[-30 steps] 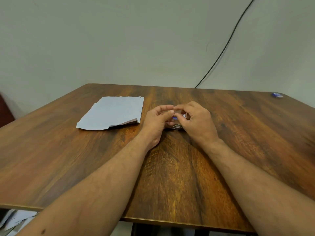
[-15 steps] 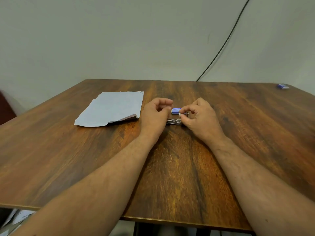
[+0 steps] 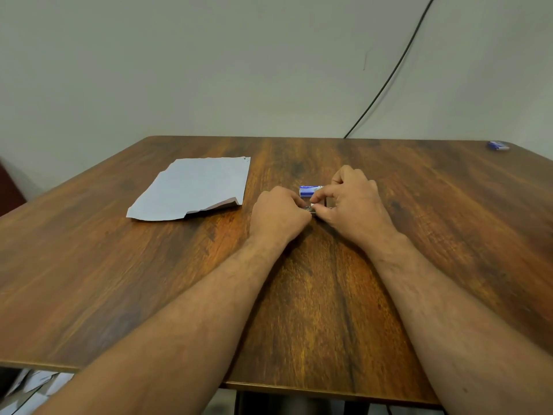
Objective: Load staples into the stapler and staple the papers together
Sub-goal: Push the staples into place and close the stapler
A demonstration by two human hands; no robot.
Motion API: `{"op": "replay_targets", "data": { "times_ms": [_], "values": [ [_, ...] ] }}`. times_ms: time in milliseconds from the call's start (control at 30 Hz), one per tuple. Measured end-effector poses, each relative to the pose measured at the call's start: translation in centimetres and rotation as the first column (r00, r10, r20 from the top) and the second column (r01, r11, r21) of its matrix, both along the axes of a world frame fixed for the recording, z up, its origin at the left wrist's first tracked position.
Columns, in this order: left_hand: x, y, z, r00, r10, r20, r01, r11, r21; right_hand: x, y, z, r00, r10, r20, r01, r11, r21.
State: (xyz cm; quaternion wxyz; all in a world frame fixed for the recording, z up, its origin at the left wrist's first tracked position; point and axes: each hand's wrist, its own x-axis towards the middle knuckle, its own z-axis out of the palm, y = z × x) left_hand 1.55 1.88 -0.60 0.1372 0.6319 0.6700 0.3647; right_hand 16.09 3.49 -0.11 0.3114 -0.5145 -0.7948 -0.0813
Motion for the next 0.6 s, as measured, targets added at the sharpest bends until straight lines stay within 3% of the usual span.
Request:
{"op": "replay_targets", "data": {
  "times_ms": [600],
  "values": [
    [-0.1,-0.2,0.2,0.998,-0.032,0.045,0.032,0.999,0.003,-0.3,-0.1,1.6,0.987,-0.059,0.151,0.083,0.984,-0.161]
  ]
}}
